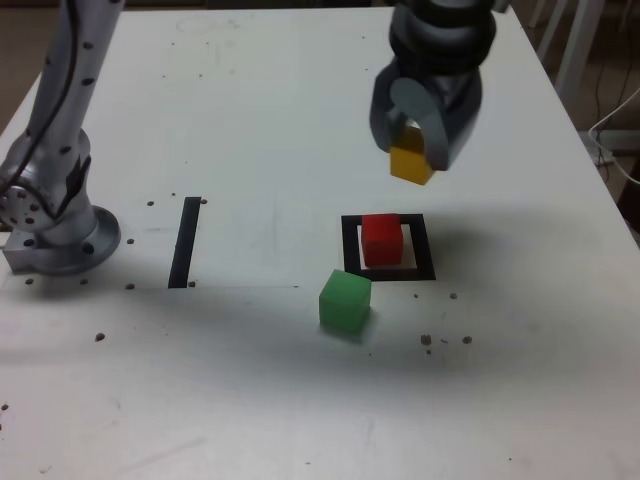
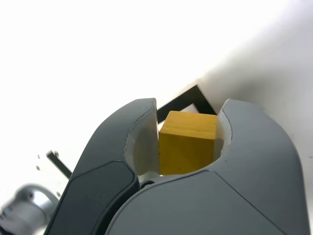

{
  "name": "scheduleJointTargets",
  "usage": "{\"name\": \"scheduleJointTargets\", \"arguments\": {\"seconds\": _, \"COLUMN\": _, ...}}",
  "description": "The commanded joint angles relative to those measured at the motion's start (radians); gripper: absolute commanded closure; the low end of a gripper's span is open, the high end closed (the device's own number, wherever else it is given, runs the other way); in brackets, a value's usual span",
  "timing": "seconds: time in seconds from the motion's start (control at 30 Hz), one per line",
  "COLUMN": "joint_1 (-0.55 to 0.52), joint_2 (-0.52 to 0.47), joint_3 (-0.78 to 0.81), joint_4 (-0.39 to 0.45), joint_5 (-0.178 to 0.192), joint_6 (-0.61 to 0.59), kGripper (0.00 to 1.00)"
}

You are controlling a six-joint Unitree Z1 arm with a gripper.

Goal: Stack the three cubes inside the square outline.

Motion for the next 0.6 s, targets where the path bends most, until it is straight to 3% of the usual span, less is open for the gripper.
{"name": "scheduleJointTargets", "arguments": {"seconds": 0.0, "joint_1": 0.003, "joint_2": -0.021, "joint_3": 0.017, "joint_4": 0.007, "joint_5": -0.017, "joint_6": -0.054, "kGripper": 0.76}}
{"name": "scheduleJointTargets", "arguments": {"seconds": 0.27, "joint_1": 0.003, "joint_2": -0.065, "joint_3": 0.099, "joint_4": 0.007, "joint_5": -0.101, "joint_6": -0.302, "kGripper": 0.76}}
{"name": "scheduleJointTargets", "arguments": {"seconds": 0.57, "joint_1": 0.003, "joint_2": -0.073, "joint_3": 0.115, "joint_4": 0.009, "joint_5": -0.148, "joint_6": -0.438, "kGripper": 0.76}}
